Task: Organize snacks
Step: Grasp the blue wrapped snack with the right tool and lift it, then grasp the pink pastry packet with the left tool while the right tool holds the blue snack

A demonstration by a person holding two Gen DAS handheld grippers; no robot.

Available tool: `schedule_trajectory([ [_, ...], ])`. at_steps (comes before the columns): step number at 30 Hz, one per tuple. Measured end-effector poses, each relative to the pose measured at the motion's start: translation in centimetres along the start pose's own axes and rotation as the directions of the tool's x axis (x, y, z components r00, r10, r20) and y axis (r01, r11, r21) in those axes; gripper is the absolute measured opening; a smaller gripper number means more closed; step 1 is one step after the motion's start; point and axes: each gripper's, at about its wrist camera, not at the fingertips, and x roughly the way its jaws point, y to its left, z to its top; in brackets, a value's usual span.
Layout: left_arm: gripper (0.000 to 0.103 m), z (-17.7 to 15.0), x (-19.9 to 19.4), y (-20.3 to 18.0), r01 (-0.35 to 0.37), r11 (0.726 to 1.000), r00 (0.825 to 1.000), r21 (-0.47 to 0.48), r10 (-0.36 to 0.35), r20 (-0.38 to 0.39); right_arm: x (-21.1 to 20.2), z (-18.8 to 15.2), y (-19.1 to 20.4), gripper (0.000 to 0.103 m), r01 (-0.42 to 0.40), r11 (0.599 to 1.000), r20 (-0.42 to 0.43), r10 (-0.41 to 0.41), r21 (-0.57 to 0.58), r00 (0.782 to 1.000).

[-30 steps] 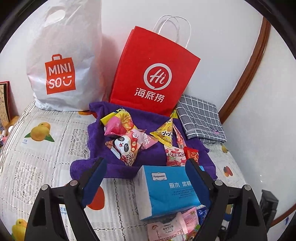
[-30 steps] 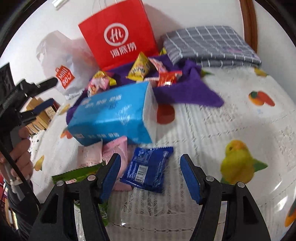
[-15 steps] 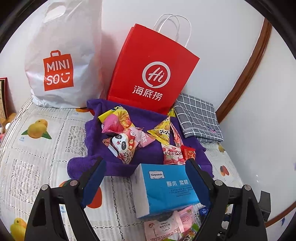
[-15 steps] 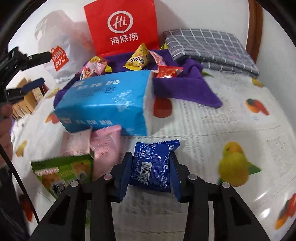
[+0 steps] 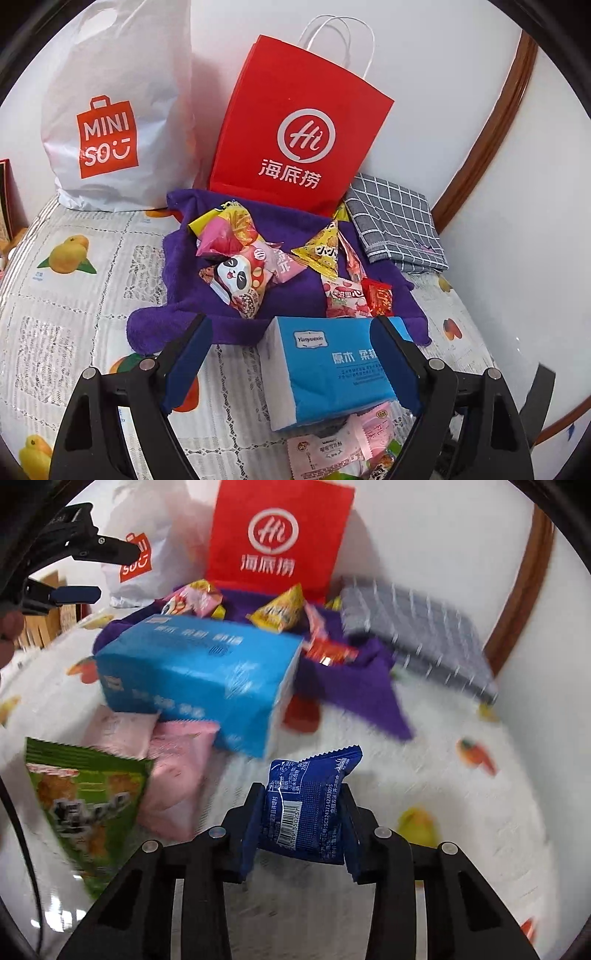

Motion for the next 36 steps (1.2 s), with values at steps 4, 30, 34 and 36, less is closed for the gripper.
schedule_trajectory([
  [4,0.086,-0.4,0.1,-0.5,0.024,1.000,1.000,0.007,-0.024,-0.011,1.1,0.3,-2.0,0.038,-0.092,0.993,-0.010,0.094,0.079,0.996],
  [30,0.086,-9.4,3.1,-2.2,0.124,0.992,0.949,0.004,-0.118,-0.292,2.7,-0.2,-4.2,0.039,-0.147,0.962,-0.076,0.168,0.228,0.983],
  [34,0.085,-9.9,3.6,-3.8,0.072,0.994,0.961,0.080,-0.048,-0.271,2.8,-0.4,-4.2,0.039,-0.147,0.962,-0.076,0.169,0.229,0.983],
  [36,0.084,-10.1,3.8,-4.6,0.031,0.991,0.964,0.128,0.004,-0.264,2.7,-0.3,-4.2,0.039,-0.149,0.961,-0.075,0.170,0.232,0.983],
])
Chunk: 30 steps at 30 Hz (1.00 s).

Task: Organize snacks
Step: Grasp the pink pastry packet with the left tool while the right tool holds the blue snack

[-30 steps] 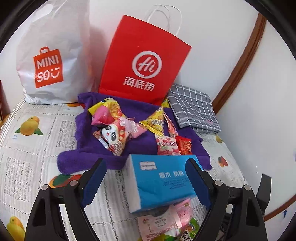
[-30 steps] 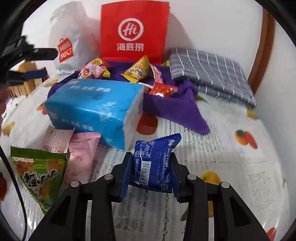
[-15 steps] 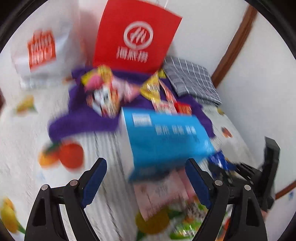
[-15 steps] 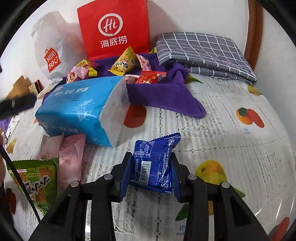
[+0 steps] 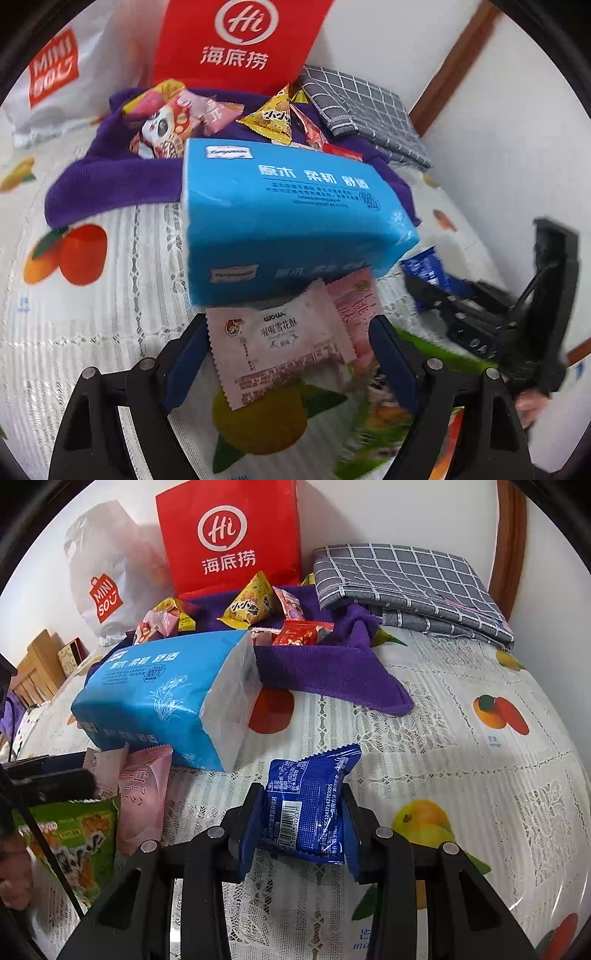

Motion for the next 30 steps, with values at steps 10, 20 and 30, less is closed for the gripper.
schedule_trajectory([
  [10,0.058,-0.8,-2.6,2.1,-0.095,0.996,0.996,0.001,0.095,0.003,0.0,0.1,-0.1,0.039,0.004,1.000,0.000,-0.004,0.010,1.000],
  [20,0.083,-2.0,-4.2,5.4,-0.086,0.990,0.996,-0.111,0.086,-0.002,0.0,0.0,0.0,0.039,-0.002,1.000,0.002,0.002,0.007,1.000],
  [30,0.095,-2.2,-0.9,1.1,-0.347,0.937,0.937,0.022,0.348,-0.018,0.0,0.1,-0.1,0.039,0.000,1.000,0.004,0.000,0.015,1.000],
])
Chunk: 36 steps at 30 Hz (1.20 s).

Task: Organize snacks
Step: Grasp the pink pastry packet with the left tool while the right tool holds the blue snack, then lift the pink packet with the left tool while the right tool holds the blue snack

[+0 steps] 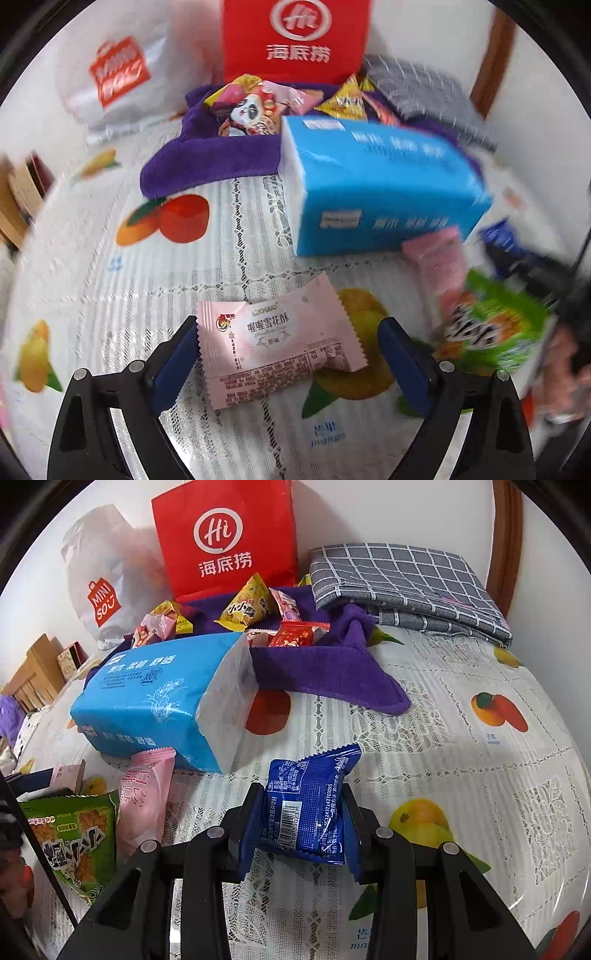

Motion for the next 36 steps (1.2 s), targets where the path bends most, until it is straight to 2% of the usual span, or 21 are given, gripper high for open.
schedule_trajectory([
  [3,0.090,-0.4,-0.2,-0.1,-0.002,1.000,0.999,-0.006,0.003,0.044,0.1,0.0,0.1,0.039,0.002,1.000,-0.003,-0.002,-0.006,1.000],
  [8,0.060,-0.8,-1.0,1.1,-0.010,1.000,0.997,-0.023,0.012,0.080,0.1,0.0,0.0,0.039,-0.002,1.000,-0.001,0.002,-0.004,1.000],
  [11,0.051,-1.0,-1.3,2.0,0.020,0.999,0.996,-0.035,-0.016,0.090,0.1,0.0,0.1,0.039,-0.001,1.000,-0.003,0.001,-0.010,1.000],
  [25,0.048,-2.6,-4.1,3.5,0.106,0.992,0.989,-0.075,-0.097,0.110,-0.5,0.0,0.3,0.039,-0.056,0.998,0.022,0.057,-0.018,0.998],
  [36,0.048,-1.4,-7.2,4.4,0.167,0.981,0.977,-0.102,-0.151,0.148,-1.1,-0.1,0.1,0.039,-0.106,0.994,0.054,0.106,-0.012,0.993],
])
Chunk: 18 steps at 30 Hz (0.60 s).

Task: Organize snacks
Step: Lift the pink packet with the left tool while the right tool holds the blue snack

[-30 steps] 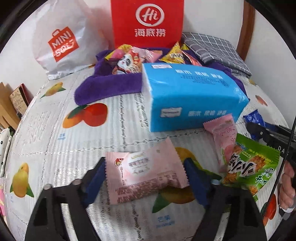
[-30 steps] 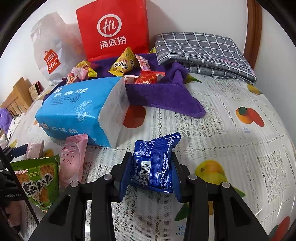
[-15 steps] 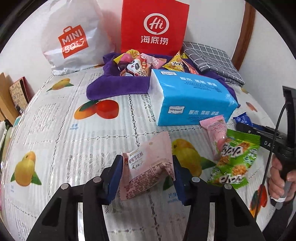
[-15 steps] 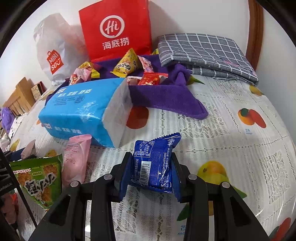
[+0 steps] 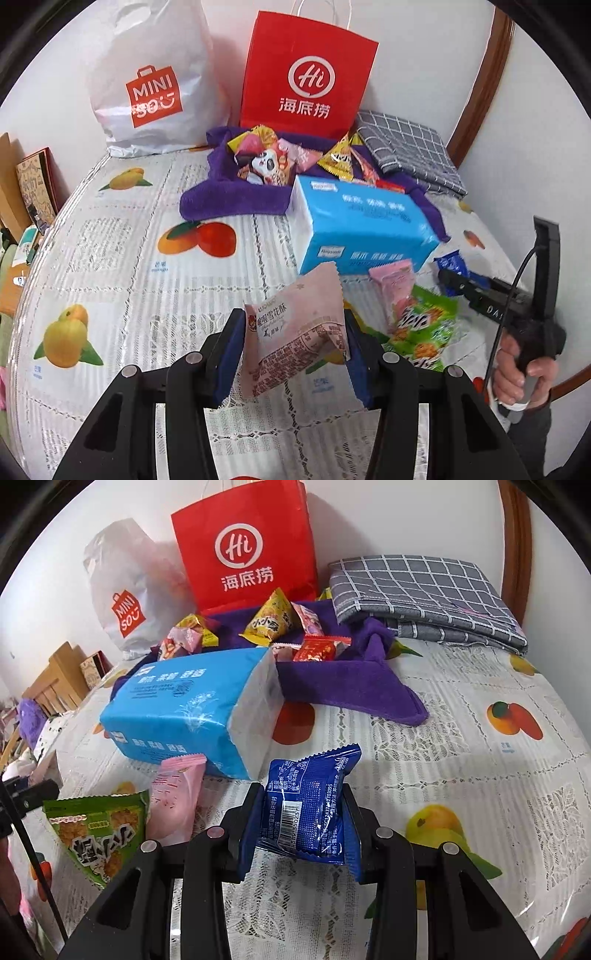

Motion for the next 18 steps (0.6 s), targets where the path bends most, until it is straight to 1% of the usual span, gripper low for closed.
schedule_trajectory([
  [4,0.048,0.9,-0.8,0.1,0.005,1.000,1.000,-0.010,-0.005,0.007,-0.5,0.0,-0.2,0.039,-0.010,1.000,0.023,0.010,0.020,1.000],
  [7,0.048,1.5,-1.3,0.0,0.019,1.000,1.000,-0.021,-0.018,0.015,-0.8,-0.1,-0.4,0.039,-0.033,0.999,0.042,0.032,0.025,0.999],
  [11,0.048,2.7,-1.6,-0.5,0.050,0.998,0.999,-0.038,-0.050,0.022,-0.7,0.0,-0.8,0.039,-0.046,0.998,0.031,0.045,0.047,0.999],
  [18,0.048,4.8,-2.5,-2.1,0.069,0.998,0.996,0.000,-0.069,0.051,-0.4,0.0,-0.5,0.039,-0.029,0.999,0.015,0.028,0.036,0.999],
])
